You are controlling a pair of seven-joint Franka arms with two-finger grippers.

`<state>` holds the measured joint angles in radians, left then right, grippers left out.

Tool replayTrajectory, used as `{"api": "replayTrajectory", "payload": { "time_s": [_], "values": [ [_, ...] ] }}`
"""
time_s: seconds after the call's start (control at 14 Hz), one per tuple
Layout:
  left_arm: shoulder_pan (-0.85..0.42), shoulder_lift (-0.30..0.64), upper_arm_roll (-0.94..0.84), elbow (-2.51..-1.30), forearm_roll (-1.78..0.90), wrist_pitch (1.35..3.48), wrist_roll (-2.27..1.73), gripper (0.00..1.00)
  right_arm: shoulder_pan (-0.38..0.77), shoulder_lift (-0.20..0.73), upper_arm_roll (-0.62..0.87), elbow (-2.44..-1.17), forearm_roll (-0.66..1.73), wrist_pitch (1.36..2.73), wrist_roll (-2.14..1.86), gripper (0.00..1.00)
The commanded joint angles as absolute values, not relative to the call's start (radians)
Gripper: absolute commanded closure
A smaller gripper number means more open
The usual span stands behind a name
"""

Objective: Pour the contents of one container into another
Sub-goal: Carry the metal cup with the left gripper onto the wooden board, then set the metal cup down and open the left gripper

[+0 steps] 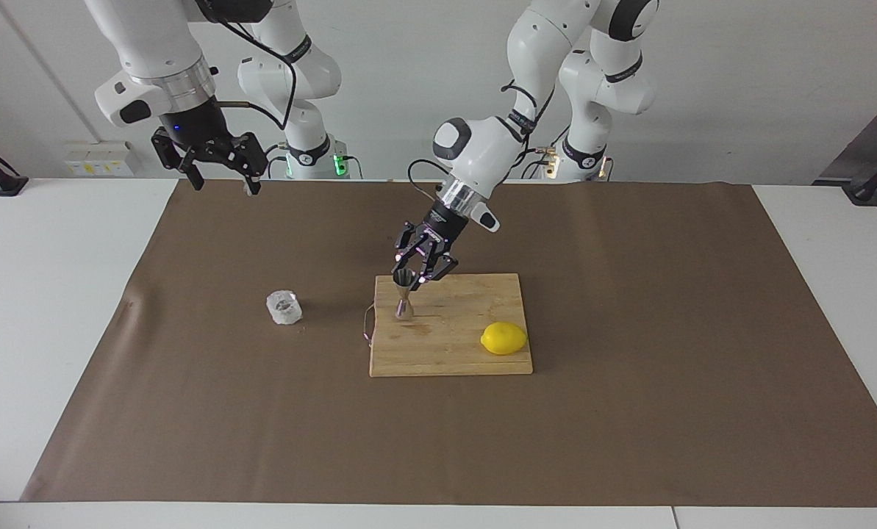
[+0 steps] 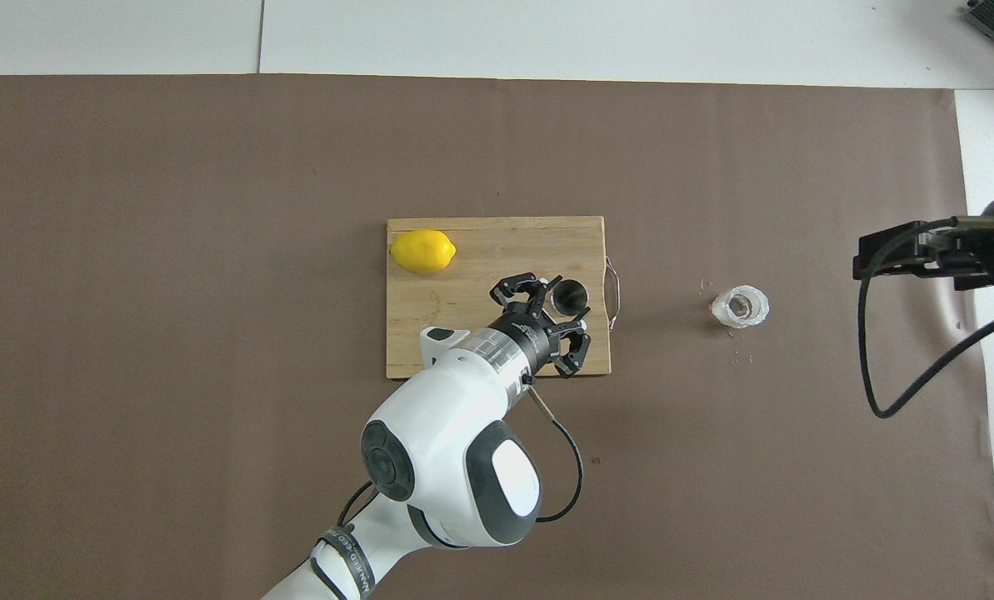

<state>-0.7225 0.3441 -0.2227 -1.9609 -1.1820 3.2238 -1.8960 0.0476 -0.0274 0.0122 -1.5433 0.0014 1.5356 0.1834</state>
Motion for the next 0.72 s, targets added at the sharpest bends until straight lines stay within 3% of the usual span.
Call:
{"api": "replayTrajectory", "payload": {
  "time_s": [0.0, 0.14, 0.21, 0.43, 0.64],
  "values": [
    [-0.747, 0.351, -0.216, -1.970, -1.197, 3.251, -1.890, 0.82, 0.040, -0.031, 0.017, -1.537, -0.003, 1.522, 0.178, 0.00],
    [-0.747, 0.351, -0.215, -1.970, -1.197, 3.249, -1.888, 0.42, 0.040, -0.031, 0.017, -1.537, -0.003, 1.520, 0.178, 0.00],
    [-0.747, 0.351, -0.216, -1.970, -1.198, 3.247, -1.890, 0.00, 0.040, -0.031, 0.017, -1.537, -0.003, 1.520, 0.178, 0.00],
    [-0.747, 0.345, -0.215, -1.968, -1.197, 3.247, -1.882, 0.00, 0.040, -0.031, 0.017, -1.537, -0.003, 1.520, 0.178, 0.00],
    [-0.736, 0.276, -0.215, -1.973, -1.197, 3.234, -1.865, 0.00, 0.040, -0.031, 0.017, -1.537, -0.003, 1.522, 0.178, 0.00]
  ]
}}
